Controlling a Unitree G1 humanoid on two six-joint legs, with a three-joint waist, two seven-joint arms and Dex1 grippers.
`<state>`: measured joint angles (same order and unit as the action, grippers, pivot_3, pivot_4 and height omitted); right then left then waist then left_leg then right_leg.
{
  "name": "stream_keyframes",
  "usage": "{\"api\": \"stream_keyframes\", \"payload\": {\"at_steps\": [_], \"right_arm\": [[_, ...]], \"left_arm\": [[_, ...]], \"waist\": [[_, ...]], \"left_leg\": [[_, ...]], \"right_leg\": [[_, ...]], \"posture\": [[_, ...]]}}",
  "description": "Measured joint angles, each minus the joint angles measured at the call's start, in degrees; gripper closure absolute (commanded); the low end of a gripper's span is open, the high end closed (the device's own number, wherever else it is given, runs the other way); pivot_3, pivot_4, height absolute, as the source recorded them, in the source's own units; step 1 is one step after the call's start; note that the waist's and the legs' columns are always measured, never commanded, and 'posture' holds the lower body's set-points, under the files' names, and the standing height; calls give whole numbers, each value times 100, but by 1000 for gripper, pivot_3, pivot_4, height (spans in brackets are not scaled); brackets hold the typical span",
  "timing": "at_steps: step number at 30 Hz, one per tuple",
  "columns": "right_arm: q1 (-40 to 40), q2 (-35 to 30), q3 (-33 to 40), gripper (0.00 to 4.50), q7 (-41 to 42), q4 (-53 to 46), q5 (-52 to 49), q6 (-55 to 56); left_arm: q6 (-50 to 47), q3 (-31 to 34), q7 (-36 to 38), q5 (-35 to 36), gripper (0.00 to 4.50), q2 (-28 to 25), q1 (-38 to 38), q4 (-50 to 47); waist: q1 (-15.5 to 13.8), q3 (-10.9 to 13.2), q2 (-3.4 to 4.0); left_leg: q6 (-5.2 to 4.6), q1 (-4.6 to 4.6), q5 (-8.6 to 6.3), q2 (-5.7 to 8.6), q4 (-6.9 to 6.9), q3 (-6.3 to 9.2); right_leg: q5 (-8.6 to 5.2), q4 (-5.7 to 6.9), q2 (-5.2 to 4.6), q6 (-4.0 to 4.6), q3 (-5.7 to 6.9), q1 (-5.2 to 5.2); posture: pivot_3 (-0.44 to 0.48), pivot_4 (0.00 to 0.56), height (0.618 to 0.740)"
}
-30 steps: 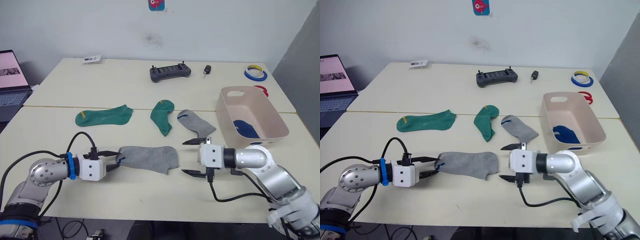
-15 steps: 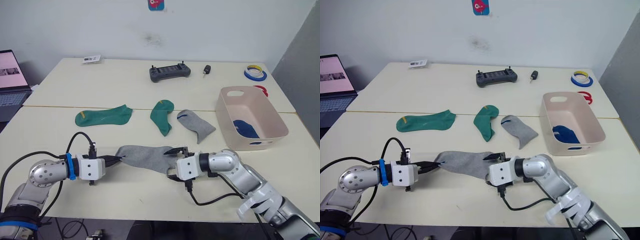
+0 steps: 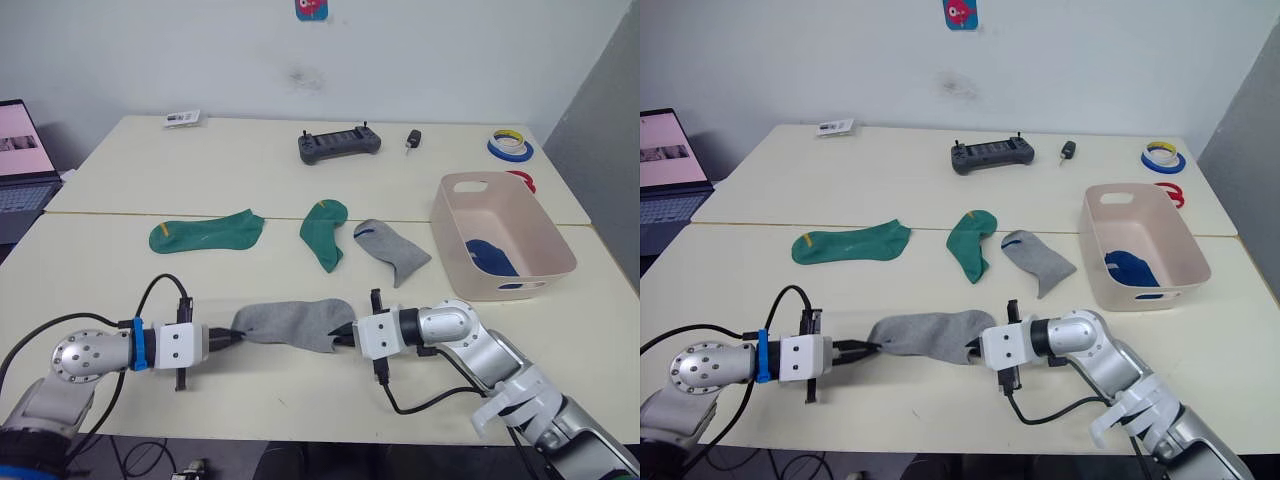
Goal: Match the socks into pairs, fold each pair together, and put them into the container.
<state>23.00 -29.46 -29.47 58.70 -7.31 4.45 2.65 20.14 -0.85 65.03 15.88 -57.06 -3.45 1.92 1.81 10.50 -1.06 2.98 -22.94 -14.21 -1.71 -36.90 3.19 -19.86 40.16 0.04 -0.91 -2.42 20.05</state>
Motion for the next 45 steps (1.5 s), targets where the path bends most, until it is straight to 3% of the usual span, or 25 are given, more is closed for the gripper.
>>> {"api": "stream_keyframes", "payload": {"at_steps": [4, 8, 14, 17, 25, 34, 43, 45], "right_arm": [[-439, -489, 278, 4457, 478, -891, -847, -826], [-791, -1278, 660, 4457, 925, -2130, -2257, -2472], [-761, -1854, 1247, 4457, 873, -3086, -4300, -4747], [-511, -1559, 1243, 4457, 275, -2942, -4398, -5434], [-426, -892, 863, 4457, -885, -1920, -3700, -5811], [-314, -623, 1057, 4457, -1171, -1361, -3435, -5676], [-295, -426, 1306, 4457, -1440, -1254, -3351, -5745], [-295, -362, 1376, 3988, -1524, -1250, -3356, -5818]], "left_arm": [[-2061, 255, 397, 1164, 4500, -856, -910, -1577], [-3773, 988, 942, 2331, 4500, -1592, -1760, -2619], [-5457, 1451, 1319, 3228, 4500, -1829, -1907, -2907], [-5772, 1004, 1238, 3062, 4500, -1762, -1221, -2674], [-6398, -736, 660, 1974, 4500, -485, 892, -1315], [-6553, -1338, 803, 1208, 4500, 233, 2572, 20], [-6125, -1562, 998, 736, 4500, 619, 3099, 580], [-6131, -1556, 998, 724, 4500, 662, 3119, 605]], "waist": [[-5, 3, -5], [-3, 5, -2], [-2, 6, -2], [-4, 5, -2], [-15, 9, -14], [-15, 9, -14], [-27, 1, -1], [-29, 1, 0]], "left_leg": [[0, 1, 0, 1, -3, 12], [-1, 9, 0, 0, 2, 10], [-1, 10, -1, 1, 5, 10], [-1, 6, -1, 4, 4, 7], [-1, -11, 0, 5, 1, -1], [-1, -9, 0, 5, -1, -3], [-1, -4, 0, 9, -5, 2], [-1, -4, 0, 10, -5, 3]], "right_leg": [[-1, -4, 0, 0, -2, -10], [-1, -10, 0, 0, 1, -17], [-3, -17, 2, 1, 0, -17], [-3, -16, 5, 1, -1, -8], [-2, -11, 15, 1, 1, 11], [-2, -8, 33, 0, -2, 9], [-1, -6, 30, 0, -2, -1], [-1, -6, 29, 0, -3, -2]], "posture": [[0, 150, 740], [0, 150, 740], [0, 150, 740], [0, 150, 740], [0, 150, 740], [0, 150, 740], [0, 150, 740], [0, 150, 740]]}}
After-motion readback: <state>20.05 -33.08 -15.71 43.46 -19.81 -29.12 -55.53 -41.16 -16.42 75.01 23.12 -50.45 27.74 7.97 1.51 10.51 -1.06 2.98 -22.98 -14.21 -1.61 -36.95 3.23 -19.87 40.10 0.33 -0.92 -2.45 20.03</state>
